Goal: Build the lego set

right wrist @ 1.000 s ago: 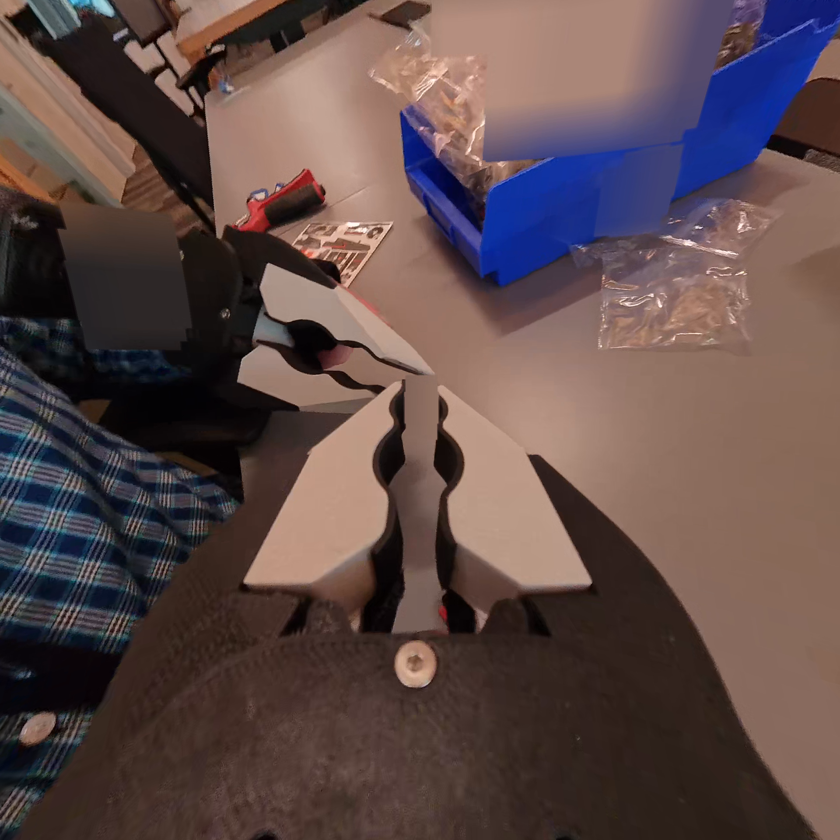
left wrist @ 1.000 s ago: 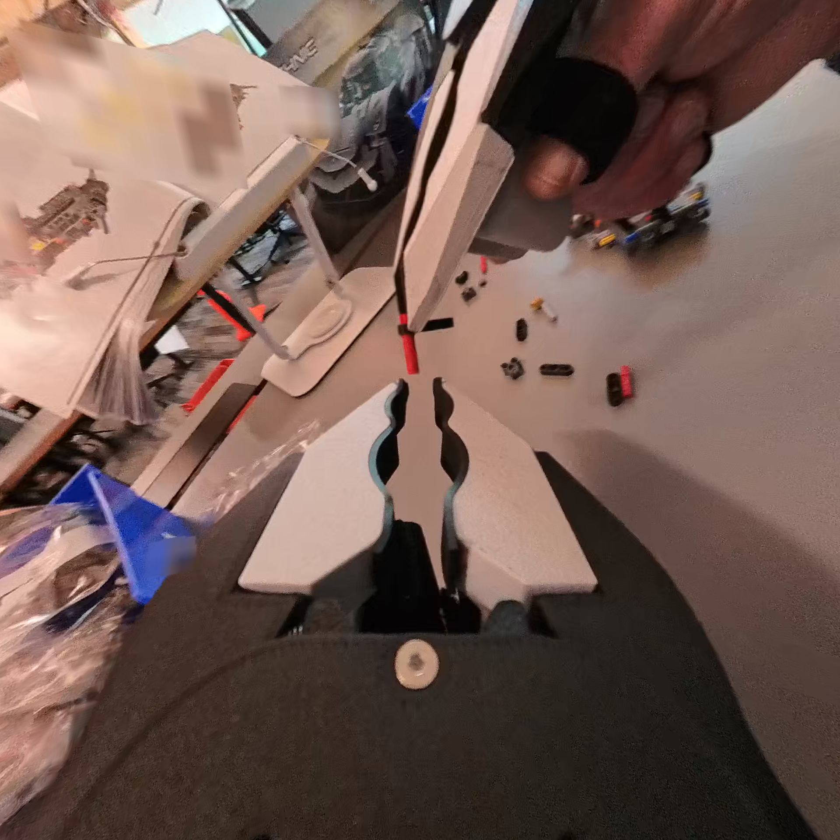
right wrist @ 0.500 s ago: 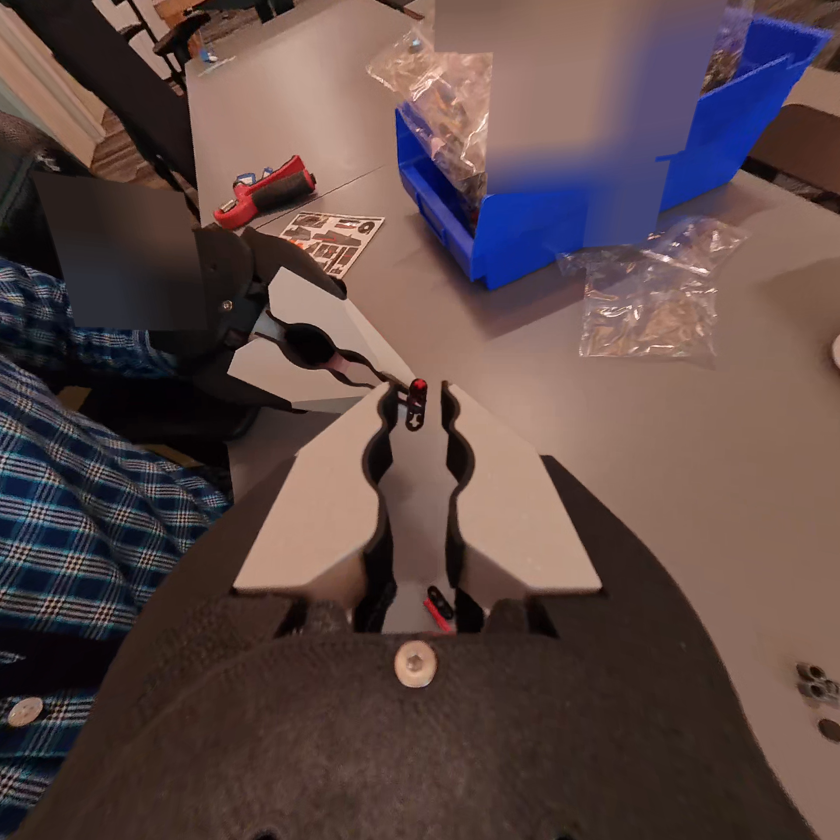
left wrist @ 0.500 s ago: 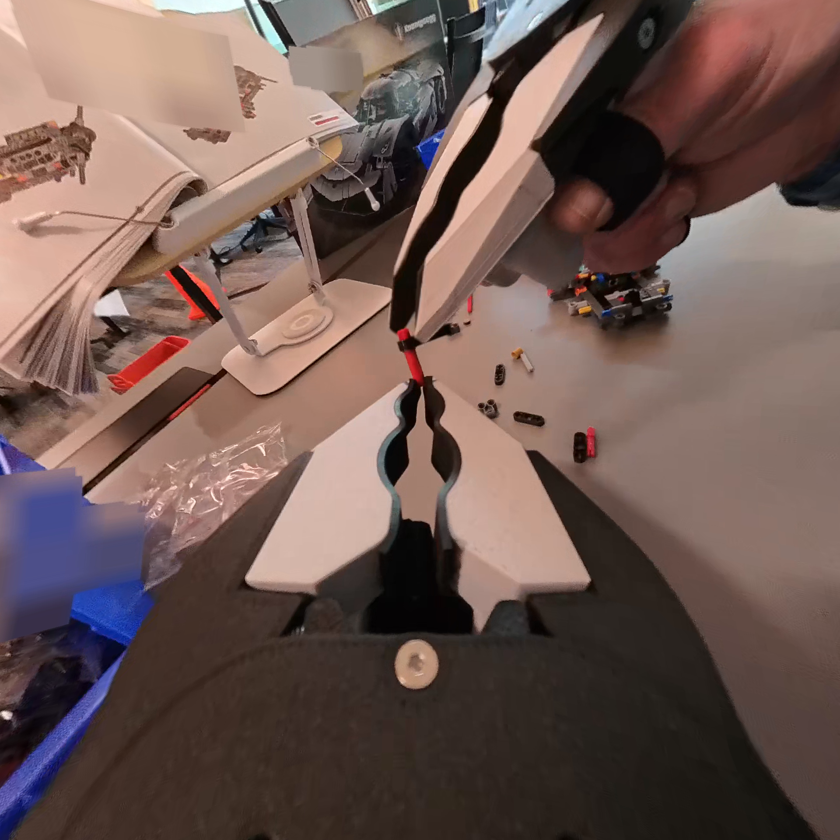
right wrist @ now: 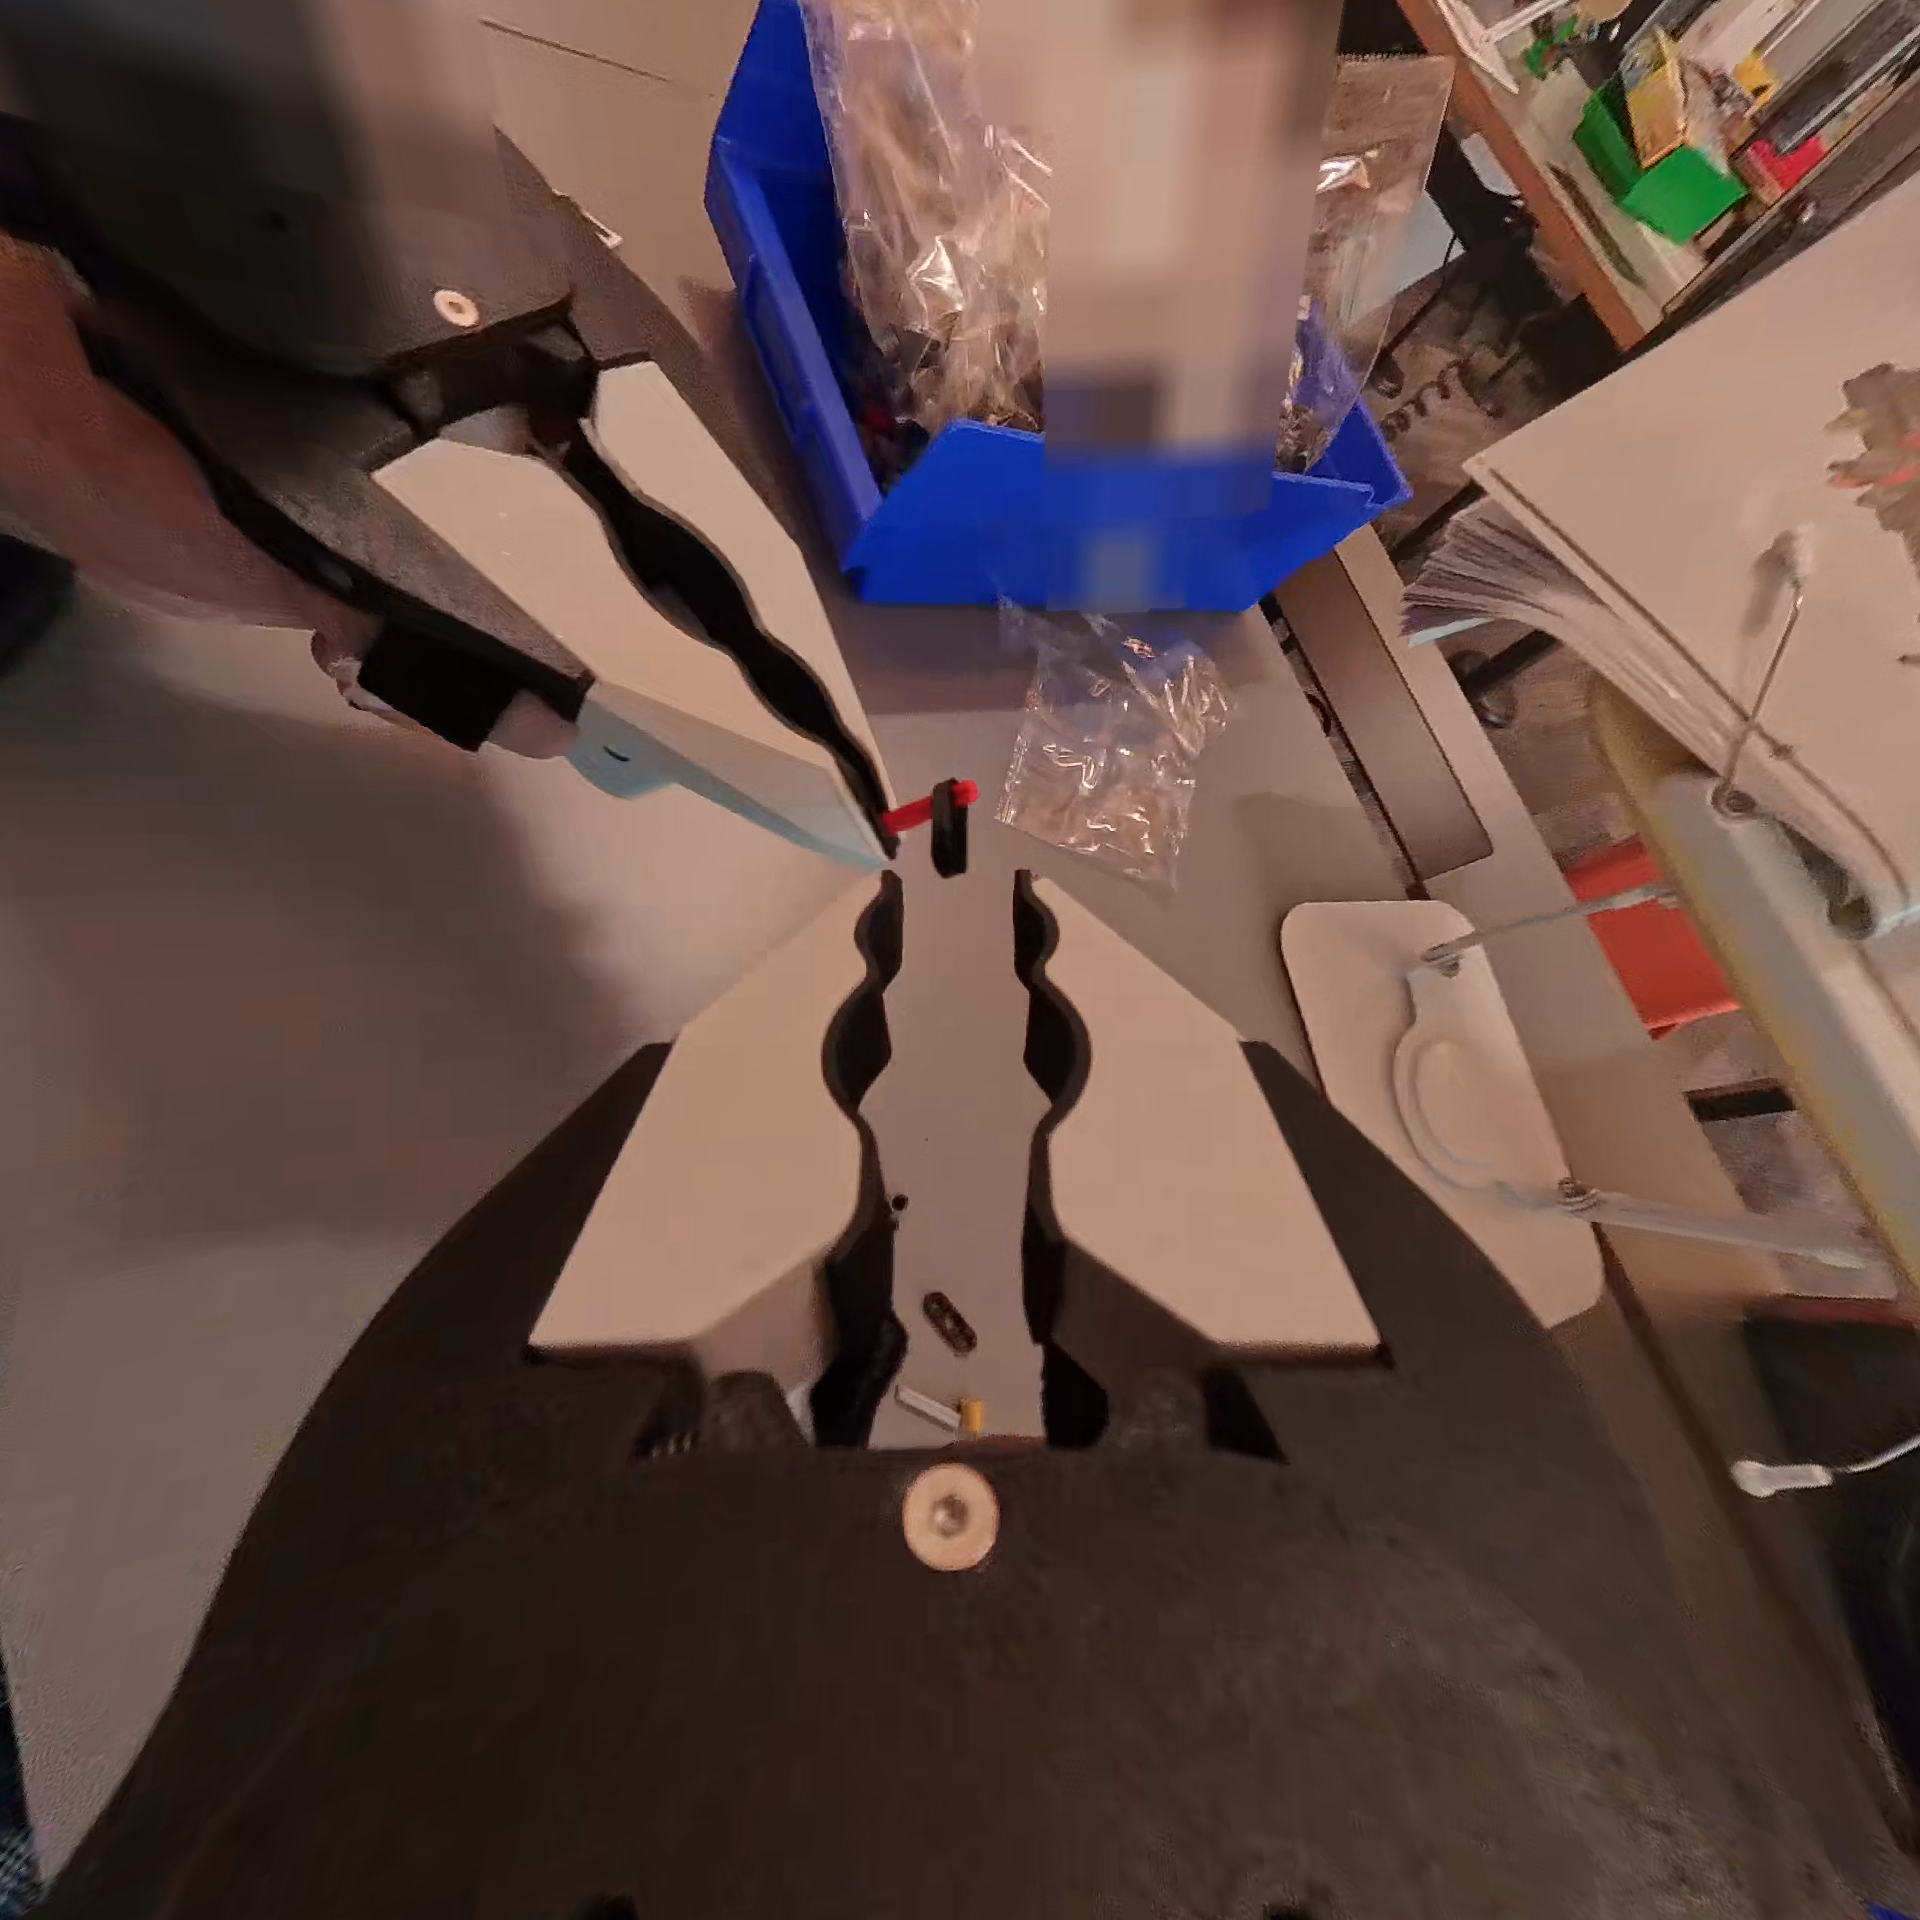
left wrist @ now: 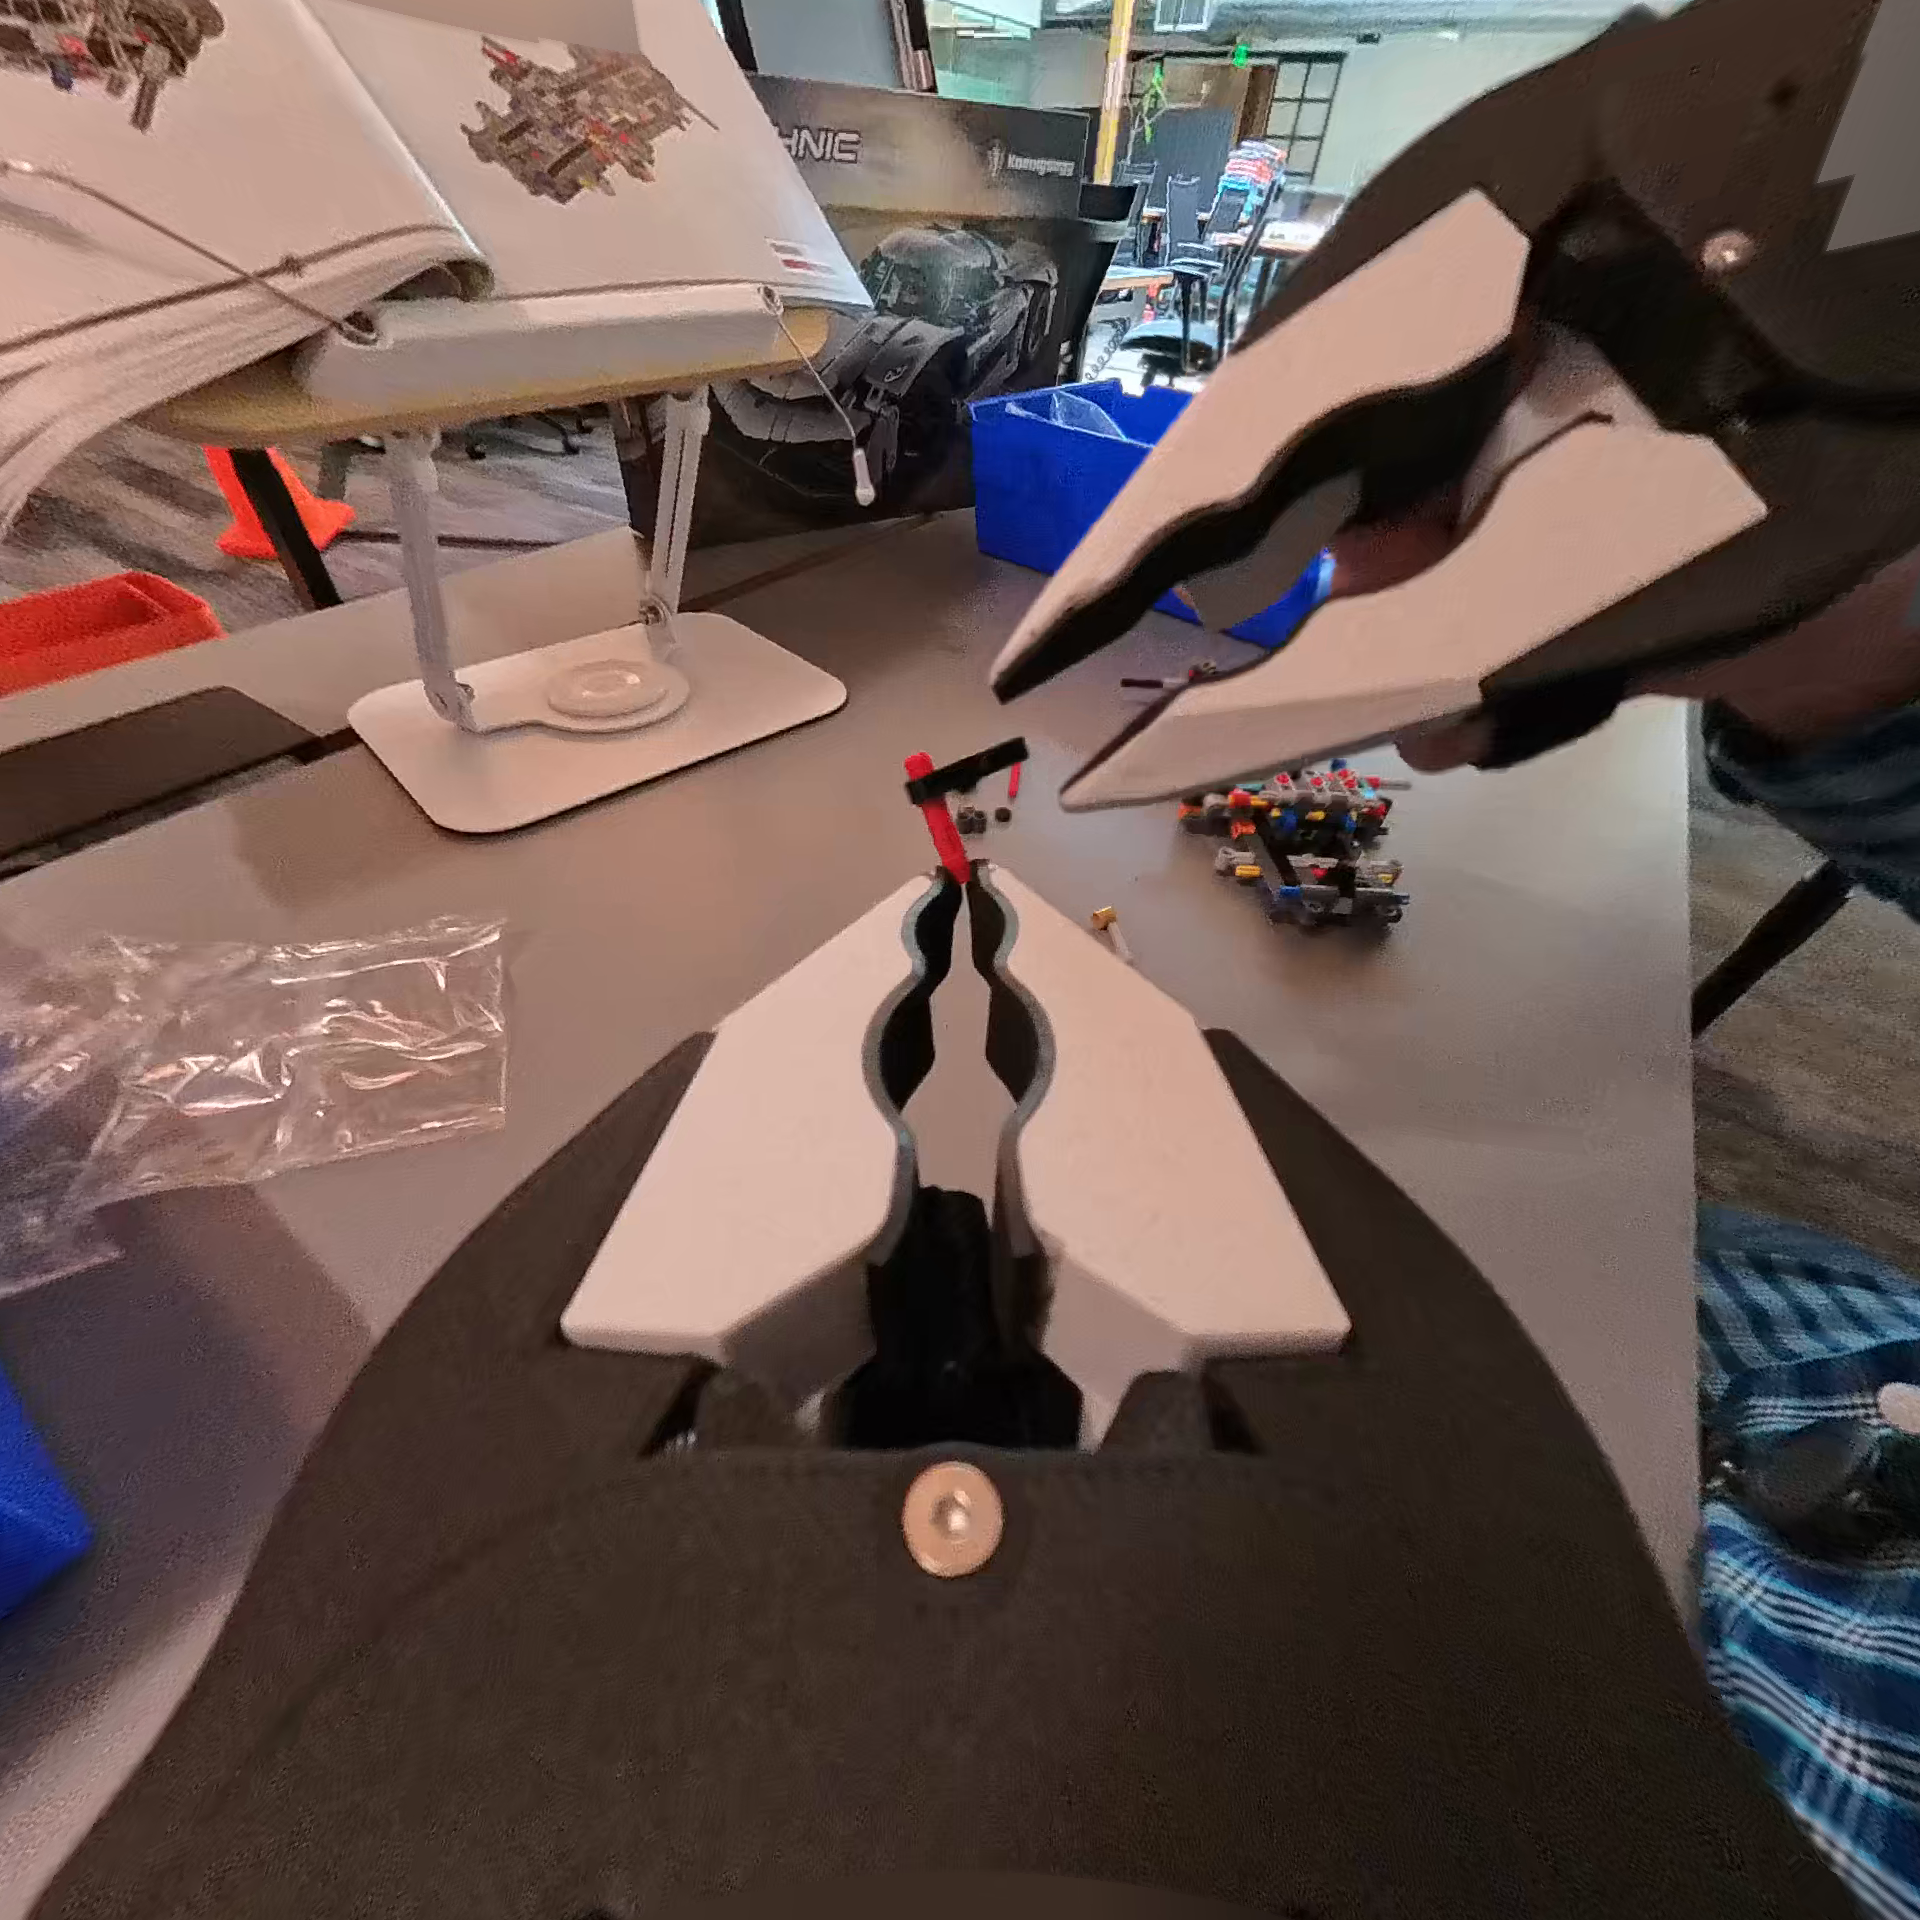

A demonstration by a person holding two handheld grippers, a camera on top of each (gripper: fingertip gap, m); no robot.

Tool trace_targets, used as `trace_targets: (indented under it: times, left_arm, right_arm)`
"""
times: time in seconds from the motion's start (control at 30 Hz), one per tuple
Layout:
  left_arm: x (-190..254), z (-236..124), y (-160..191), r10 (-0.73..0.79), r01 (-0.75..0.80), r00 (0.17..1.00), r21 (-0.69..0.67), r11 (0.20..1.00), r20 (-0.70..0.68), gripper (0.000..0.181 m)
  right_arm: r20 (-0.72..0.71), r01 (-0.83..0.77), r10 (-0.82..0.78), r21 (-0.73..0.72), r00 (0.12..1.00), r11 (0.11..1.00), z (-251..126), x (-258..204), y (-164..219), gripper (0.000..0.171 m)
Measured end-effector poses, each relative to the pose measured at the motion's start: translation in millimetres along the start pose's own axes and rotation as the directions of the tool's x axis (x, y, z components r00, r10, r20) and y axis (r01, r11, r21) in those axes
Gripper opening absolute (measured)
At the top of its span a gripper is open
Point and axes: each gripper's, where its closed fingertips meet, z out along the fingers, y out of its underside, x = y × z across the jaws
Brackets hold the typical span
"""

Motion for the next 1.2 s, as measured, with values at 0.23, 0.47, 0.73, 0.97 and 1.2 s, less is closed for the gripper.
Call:
trace_targets:
  times: [0.23, 0.47, 0.73, 0.97, 1.2]
  left_arm:
    - [-3.2, 1.1, 0.7, 0.007, -0.007, 1.0, 0.002, 1.0, 0.008, 0.001]
    - [-5.5, 5.1, 10.0, 0.011, -0.011, 1.0, -0.024, 1.0, 0.009, 0.001]
    - [-12.6, 7.8, 23.9, 0.046, -0.043, 0.998, -0.072, 0.996, 0.034, 0.002]
    - [-9.1, 14.9, 38.5, 0.062, -0.06, 0.998, -0.125, 0.99, 0.013, 0.002]
    - [-6.9, 15.4, 44.4, 0.086, -0.084, 0.996, -0.149, 0.985, 0.002, 0.002]
  right_arm:
    - [0.023, -0.203, 0.202, 0.07, 0.979, 0.977, -15.5, 8.6, 3.6, 0.019]
    - [-0.039, -0.284, 0.285, 0.013, 0.958, 0.959, -40.0, 18.2, 38.0, 0.018]
    - [-0.165, -0.367, 0.334, -0.251, 0.928, 0.896, -60.3, 27.9, 118.7, 0.017]
    - [-0.041, -0.291, 0.299, -0.378, 0.954, 0.879, -30.5, 8.8, 150.2, 0.014]
    - [0.235, 0.078, 0.03, -0.439, 0.972, 0.895, 18.7, -1.8, 170.7, 0.012]
